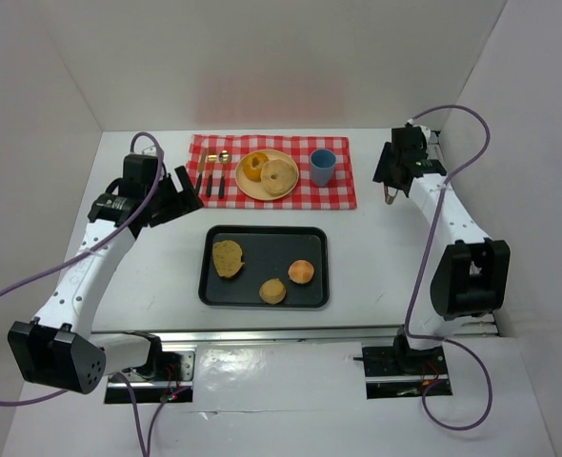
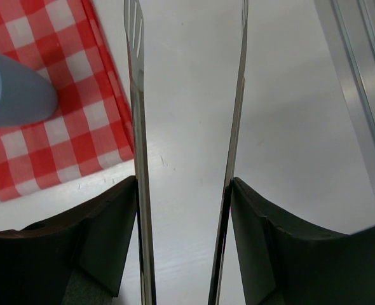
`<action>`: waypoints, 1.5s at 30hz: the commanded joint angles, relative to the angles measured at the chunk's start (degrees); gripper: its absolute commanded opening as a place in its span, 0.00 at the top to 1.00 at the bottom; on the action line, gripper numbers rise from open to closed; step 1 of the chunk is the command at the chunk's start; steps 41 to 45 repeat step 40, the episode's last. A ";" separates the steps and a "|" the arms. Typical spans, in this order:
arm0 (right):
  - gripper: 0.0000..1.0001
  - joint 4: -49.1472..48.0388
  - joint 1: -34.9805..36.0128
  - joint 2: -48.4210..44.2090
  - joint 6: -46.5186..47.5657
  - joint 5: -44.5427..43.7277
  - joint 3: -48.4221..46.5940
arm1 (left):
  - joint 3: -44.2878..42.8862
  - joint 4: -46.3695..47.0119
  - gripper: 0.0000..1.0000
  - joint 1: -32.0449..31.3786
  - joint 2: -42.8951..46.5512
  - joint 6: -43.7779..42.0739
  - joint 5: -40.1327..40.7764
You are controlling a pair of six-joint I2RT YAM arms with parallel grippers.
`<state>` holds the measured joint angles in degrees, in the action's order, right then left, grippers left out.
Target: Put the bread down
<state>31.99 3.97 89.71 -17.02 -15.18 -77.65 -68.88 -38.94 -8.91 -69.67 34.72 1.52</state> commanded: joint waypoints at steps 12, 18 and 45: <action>0.34 -18.97 -0.36 14.61 -1.44 -6.00 -1.81 | -3.28 0.44 0.07 1.35 0.67 -1.50 1.21; 0.19 -22.78 -0.36 21.99 -2.31 -5.47 -2.49 | -3.28 0.44 0.07 1.88 0.67 -2.02 1.21; 0.00 3.51 0.69 5.03 -11.37 -16.37 1.00 | -3.28 -0.09 0.07 2.40 0.15 -2.55 0.15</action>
